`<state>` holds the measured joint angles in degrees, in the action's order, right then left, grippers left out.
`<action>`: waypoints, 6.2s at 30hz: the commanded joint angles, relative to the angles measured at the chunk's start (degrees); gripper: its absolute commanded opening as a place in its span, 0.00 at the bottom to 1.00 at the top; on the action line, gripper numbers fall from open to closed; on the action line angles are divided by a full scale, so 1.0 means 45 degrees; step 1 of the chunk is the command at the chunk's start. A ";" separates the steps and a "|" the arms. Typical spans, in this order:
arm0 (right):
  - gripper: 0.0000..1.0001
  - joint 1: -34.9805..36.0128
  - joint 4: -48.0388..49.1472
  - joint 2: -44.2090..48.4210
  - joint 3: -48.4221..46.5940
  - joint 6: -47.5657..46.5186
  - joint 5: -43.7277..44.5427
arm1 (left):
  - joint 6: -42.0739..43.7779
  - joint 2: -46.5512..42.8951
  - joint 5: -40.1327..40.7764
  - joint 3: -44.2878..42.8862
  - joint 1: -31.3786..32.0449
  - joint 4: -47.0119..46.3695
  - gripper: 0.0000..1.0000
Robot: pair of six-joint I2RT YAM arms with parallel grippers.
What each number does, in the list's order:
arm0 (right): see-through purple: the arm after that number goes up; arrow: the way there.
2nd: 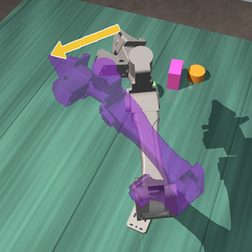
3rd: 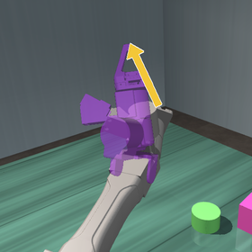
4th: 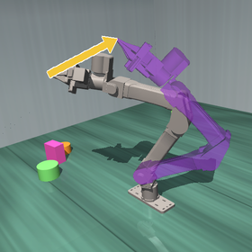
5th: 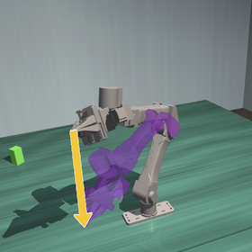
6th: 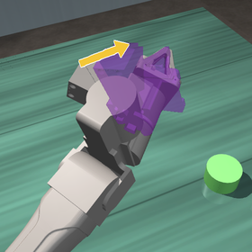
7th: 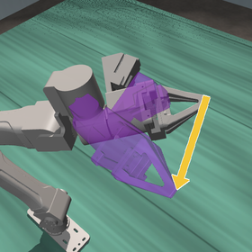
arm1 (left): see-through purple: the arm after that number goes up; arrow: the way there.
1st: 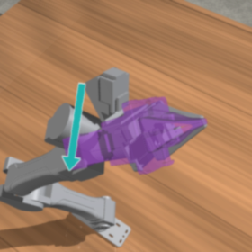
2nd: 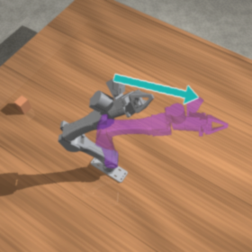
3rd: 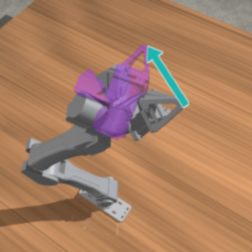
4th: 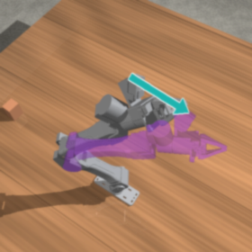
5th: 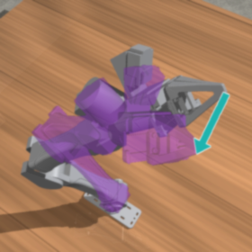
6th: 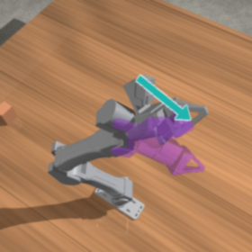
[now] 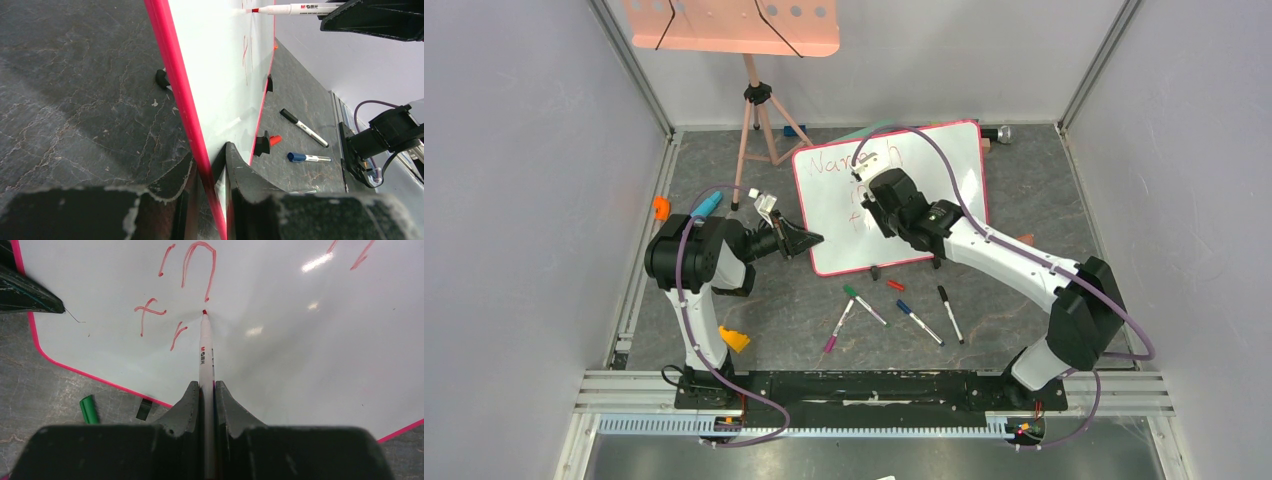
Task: Write a sentence on the whiteboard
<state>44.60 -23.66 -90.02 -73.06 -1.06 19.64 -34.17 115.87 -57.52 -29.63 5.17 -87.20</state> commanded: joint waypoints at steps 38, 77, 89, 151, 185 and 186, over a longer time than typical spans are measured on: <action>0.00 -0.0232 -0.0239 -0.0113 -0.0464 0.0046 0.0397 | 0.1559 0.0251 0.1680 -0.0114 -0.0226 -0.0447 0.07; 0.00 -0.0242 0.0453 0.0515 0.0596 -0.0019 -0.0551 | 0.1578 0.0259 0.1678 -0.0104 -0.0229 -0.0447 0.07; 0.00 -0.0211 0.0324 0.0889 0.1494 0.0215 -0.0719 | 0.1609 0.0232 0.1683 -0.0115 -0.0226 -0.0447 0.07; 0.00 -0.1014 -0.0362 0.0603 0.0406 0.0012 0.0502 | 0.1579 0.0268 0.1670 -0.0153 -0.0231 -0.0447 0.07; 0.00 -0.1024 -0.0454 0.0857 0.1508 0.0083 -0.1184 | 0.1599 0.0276 0.1717 -0.0121 -0.0231 -0.0447 0.07; 0.00 -0.1038 -0.0493 0.0879 0.1503 0.0117 -0.1023 | 0.1613 0.0273 0.1726 -0.0129 -0.0231 -0.0447 0.07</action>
<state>40.51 -24.58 -86.52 -67.77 -0.54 11.66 -34.17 115.87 -57.47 -29.63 5.17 -87.20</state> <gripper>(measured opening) 0.118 0.259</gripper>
